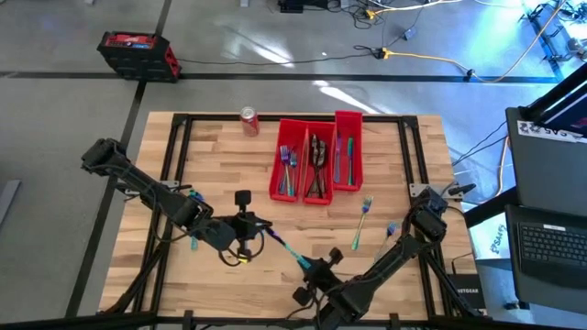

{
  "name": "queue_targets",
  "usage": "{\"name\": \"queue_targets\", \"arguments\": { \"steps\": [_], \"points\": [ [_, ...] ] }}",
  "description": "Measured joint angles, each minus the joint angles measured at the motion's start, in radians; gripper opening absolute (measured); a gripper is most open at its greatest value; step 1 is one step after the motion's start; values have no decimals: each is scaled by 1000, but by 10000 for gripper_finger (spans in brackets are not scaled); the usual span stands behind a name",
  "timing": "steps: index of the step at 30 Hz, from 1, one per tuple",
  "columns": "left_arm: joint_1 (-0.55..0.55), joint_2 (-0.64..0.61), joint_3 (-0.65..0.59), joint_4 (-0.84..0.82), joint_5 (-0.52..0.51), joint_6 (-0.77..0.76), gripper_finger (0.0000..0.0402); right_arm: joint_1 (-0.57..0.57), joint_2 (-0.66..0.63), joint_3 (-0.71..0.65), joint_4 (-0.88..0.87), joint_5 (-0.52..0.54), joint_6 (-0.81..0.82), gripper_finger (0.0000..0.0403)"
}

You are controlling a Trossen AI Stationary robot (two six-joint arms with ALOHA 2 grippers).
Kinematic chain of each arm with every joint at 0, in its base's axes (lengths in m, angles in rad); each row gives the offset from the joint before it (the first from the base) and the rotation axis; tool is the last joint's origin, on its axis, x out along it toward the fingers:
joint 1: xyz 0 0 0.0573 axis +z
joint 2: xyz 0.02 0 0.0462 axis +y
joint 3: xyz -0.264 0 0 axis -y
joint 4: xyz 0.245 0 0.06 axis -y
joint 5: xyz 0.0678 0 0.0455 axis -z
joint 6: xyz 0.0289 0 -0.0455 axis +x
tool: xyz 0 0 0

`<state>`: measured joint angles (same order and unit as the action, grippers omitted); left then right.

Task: Sort silverware
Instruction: Put the right purple table knife into the right red bin

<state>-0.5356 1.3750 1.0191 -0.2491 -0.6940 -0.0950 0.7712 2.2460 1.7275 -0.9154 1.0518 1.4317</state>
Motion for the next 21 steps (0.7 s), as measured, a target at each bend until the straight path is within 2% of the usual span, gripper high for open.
{"name": "queue_targets", "arguments": {
  "steps": [9,16,21],
  "points": [
    [1,0,0,-5,-20,26,0,28,-100,0,-320,38,266,49],
    [2,0,0,-49,-24,29,0,27,-166,0,-652,55,505,49],
    [14,0,-1,-56,8,28,0,4,-228,-36,-654,63,511,49]
  ]
}}
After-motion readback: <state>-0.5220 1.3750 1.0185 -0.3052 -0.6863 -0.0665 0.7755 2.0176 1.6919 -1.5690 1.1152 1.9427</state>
